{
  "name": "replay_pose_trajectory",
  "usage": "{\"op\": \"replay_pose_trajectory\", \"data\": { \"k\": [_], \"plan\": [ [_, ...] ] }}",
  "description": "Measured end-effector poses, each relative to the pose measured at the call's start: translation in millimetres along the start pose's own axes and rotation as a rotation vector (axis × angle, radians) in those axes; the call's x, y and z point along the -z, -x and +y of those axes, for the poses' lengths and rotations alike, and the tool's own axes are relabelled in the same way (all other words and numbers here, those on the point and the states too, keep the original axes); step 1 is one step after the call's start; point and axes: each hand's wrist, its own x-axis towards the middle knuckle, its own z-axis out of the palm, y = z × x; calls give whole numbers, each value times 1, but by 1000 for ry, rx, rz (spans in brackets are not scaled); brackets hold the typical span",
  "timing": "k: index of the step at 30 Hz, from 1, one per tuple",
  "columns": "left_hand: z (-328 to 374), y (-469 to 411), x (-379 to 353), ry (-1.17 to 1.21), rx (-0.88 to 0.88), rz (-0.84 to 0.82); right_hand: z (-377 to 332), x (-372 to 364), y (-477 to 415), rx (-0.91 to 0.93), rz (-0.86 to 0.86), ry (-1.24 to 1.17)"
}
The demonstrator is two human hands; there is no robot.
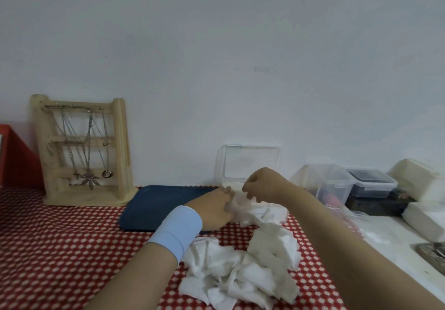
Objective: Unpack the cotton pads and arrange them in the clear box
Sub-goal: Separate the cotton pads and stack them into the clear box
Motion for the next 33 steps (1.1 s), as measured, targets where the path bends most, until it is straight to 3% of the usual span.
{"op": "replay_pose_trajectory", "data": {
  "k": [6,9,12,16,19,21,25,29,33],
  "plan": [
    [10,6,-3,145,5,311,6,-5,30,-7,8,586],
    [18,15,-7,195,9,358,6,-19,30,32,56,696],
    [21,23,-11,290,16,371,12,-23,24,29,62,566],
    [22,21,-11,535,66,436,17,5,30,73,25,62],
    [28,16,-9,918,101,378,21,21,42,90,-6,-295],
    [34,15,-10,1152,81,292,23,23,47,93,-30,-376],
    [35,12,-14,1241,171,384,32,22,46,34,28,-321],
    [25,9,-14,1309,221,426,52,16,42,-191,201,232],
    [18,9,-14,1322,210,434,56,-5,39,-240,119,315]
  ]
}}
